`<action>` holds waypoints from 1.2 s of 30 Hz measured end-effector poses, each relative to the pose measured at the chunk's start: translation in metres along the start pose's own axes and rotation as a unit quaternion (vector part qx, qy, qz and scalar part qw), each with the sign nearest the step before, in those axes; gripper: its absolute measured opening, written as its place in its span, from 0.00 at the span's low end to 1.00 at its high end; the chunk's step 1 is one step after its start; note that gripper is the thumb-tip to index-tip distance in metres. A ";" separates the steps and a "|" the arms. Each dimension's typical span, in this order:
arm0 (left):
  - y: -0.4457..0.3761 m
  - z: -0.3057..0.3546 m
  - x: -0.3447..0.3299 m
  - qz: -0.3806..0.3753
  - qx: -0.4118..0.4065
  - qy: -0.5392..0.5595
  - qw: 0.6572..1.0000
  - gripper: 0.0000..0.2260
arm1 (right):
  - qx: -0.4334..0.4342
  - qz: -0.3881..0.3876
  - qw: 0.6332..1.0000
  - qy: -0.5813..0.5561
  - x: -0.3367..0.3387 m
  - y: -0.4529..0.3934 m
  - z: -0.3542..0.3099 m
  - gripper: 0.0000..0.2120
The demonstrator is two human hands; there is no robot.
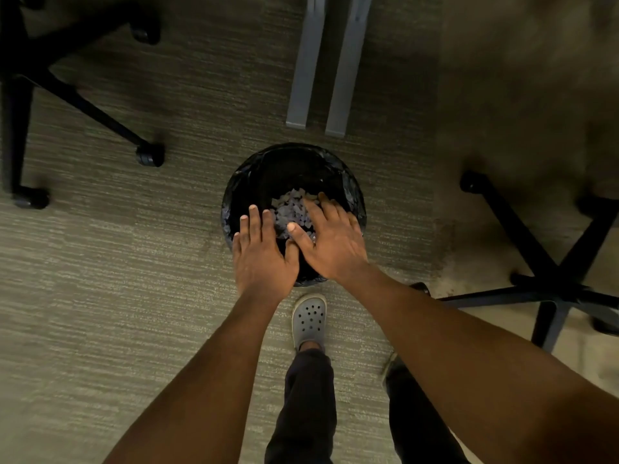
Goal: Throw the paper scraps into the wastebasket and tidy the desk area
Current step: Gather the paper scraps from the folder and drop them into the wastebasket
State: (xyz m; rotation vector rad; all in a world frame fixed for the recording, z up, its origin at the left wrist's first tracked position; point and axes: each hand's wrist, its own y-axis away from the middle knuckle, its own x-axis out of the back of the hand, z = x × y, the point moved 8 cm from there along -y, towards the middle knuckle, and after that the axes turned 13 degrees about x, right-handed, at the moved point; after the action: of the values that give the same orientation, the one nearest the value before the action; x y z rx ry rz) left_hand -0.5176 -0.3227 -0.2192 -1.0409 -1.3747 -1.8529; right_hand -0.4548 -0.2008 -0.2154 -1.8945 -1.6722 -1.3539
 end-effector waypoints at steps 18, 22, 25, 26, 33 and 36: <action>0.068 0.091 0.042 0.048 -0.120 0.042 0.991 0.30 | -0.055 0.118 0.987 -0.093 0.083 0.088 0.033 0.38; 0.093 0.130 0.056 0.056 -0.156 0.060 0.984 0.29 | -0.076 0.151 0.979 -0.110 0.117 0.124 0.055 0.36; 0.116 0.166 0.063 0.057 -0.191 0.080 0.977 0.28 | -0.097 0.197 0.968 -0.122 0.146 0.153 0.077 0.34; 0.125 0.178 0.064 0.056 -0.203 0.089 0.974 0.28 | -0.106 0.212 0.964 -0.123 0.156 0.164 0.085 0.33; 0.199 0.273 0.053 0.016 -0.291 0.113 0.950 0.27 | -0.156 0.313 0.931 -0.105 0.230 0.248 0.146 0.31; 0.236 0.320 0.043 -0.001 -0.338 0.110 0.935 0.26 | -0.184 0.358 0.911 -0.087 0.259 0.290 0.179 0.30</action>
State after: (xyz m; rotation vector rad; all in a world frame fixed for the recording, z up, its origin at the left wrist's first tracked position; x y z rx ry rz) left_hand -0.2689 -0.0830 -0.0171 -1.0894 -0.6011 -2.4298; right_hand -0.1443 0.0057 -0.0049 -2.5391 -0.6373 -1.2458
